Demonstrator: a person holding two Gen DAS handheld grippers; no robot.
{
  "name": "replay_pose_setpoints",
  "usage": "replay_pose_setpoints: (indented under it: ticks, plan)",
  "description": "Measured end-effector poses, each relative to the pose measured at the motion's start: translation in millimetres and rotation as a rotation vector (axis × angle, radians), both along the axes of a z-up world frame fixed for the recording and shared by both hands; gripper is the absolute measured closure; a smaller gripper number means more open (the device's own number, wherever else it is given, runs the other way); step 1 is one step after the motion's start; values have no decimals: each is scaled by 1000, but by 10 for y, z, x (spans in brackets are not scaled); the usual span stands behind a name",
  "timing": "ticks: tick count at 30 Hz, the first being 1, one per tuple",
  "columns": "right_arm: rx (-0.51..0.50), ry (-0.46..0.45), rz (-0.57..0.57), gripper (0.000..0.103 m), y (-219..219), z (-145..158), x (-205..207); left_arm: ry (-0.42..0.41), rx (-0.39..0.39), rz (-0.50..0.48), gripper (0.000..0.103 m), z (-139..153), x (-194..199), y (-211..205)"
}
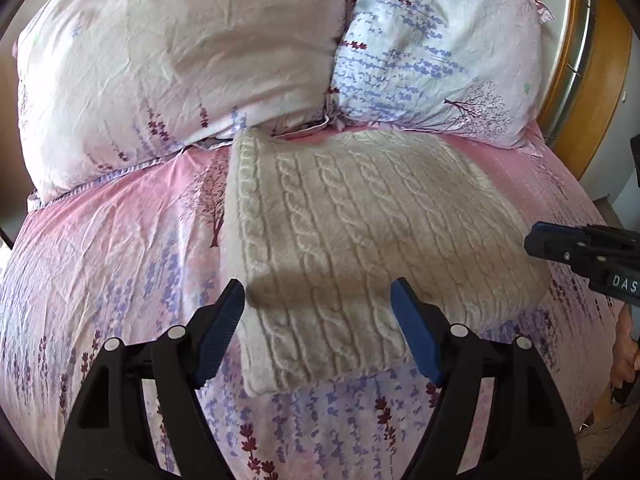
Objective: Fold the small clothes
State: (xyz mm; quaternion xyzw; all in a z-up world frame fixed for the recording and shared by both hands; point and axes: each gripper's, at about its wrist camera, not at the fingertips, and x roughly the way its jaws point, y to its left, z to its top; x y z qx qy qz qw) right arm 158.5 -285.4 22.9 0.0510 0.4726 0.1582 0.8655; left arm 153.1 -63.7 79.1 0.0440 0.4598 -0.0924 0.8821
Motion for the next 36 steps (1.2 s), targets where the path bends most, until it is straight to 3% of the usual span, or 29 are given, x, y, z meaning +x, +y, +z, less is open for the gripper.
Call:
replay_pose_setpoints:
  ticks: [6, 10, 18, 23, 25, 26, 27, 29, 32, 36]
  plan:
    - [-75, 63, -12, 72, 40, -194, -74, 82, 16, 40, 27, -216, -44, 136]
    - [-108, 50, -30, 72, 98, -207, -86, 138, -52, 63, 26, -312, -17, 256]
    - [-108, 14, -63, 70, 90, -231, -138, 141, -81, 27, 21, -382, 44, 318]
    - [-93, 36, -114, 67, 69, -211, -124, 138, -78, 22, 17, -380, 81, 310]
    - [-69, 57, -155, 65, 27, -171, -131, 127, -60, 46, 7, -349, 62, 332]
    - [-64, 63, -187, 56, -5, -147, -148, 120, -53, 59, 7, -331, 36, 353]
    - [-71, 63, -229, 36, -44, -122, -179, 114, -61, 67, 7, -314, -6, 391]
    - [-73, 39, -298, 13, -137, -74, -281, 100, -63, 95, 6, -280, -83, 481]
    - [-98, 33, -351, 13, -223, -58, -407, 75, -61, 136, 3, -237, -200, 622]
    - [-153, 37, -378, 5, -215, -75, -503, 73, -40, 177, 2, -235, -319, 720]
